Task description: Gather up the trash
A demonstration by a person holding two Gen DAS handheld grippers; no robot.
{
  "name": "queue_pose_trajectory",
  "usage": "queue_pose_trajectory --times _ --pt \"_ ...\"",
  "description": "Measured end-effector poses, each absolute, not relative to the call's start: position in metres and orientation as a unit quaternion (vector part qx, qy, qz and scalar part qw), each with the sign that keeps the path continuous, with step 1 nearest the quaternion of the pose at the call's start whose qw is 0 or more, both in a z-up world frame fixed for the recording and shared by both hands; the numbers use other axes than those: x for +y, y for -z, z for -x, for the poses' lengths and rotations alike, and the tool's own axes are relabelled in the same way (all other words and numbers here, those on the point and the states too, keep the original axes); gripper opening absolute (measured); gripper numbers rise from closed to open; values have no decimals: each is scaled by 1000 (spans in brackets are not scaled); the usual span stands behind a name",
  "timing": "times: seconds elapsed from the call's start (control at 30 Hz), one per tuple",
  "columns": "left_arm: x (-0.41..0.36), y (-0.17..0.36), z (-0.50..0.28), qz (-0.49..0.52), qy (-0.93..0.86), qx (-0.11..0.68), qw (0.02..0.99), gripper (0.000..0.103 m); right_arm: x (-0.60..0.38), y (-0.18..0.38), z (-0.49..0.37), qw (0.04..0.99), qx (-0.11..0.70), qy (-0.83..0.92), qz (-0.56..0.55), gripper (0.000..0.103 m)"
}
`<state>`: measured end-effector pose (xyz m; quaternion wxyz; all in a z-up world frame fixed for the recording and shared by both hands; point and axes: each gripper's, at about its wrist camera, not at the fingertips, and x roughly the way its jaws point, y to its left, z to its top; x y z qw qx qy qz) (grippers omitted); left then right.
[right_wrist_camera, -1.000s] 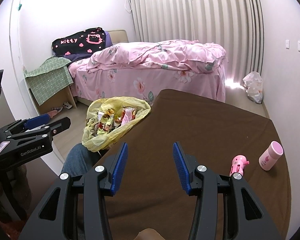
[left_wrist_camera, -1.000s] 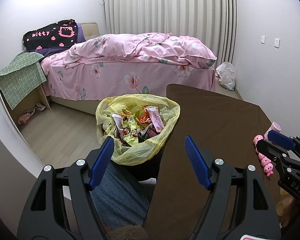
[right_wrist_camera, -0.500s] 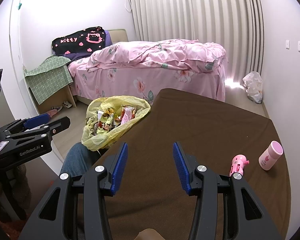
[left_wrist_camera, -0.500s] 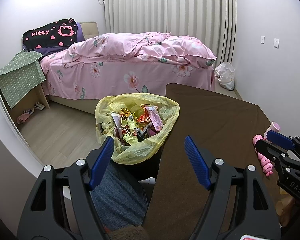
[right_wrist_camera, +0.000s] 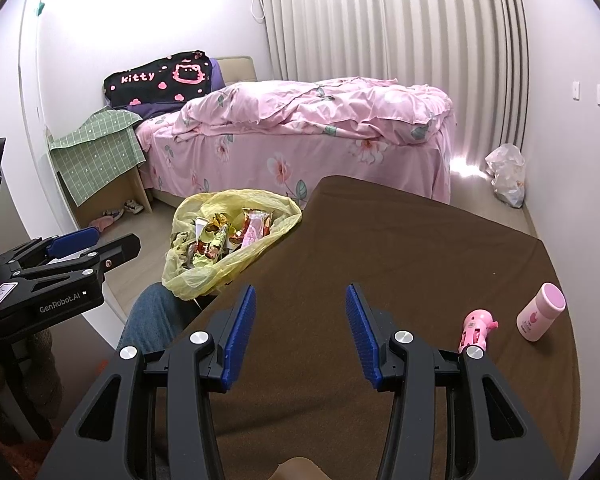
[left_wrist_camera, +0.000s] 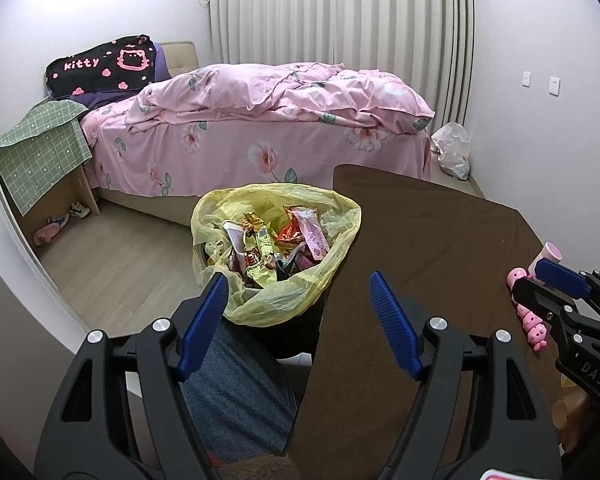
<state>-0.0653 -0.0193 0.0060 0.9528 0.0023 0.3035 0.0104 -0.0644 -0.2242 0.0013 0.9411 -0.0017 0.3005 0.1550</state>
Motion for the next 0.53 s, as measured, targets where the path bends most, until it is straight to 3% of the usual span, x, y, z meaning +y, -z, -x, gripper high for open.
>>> queue_pose_trajectory --times 0.37,0.53 --pt "-13 2 60 14 15 320 947 69 -235 7 63 936 316 -154 7 44" --pt "-12 13 47 32 40 347 936 69 -309 31 62 938 341 -65 -18 44"
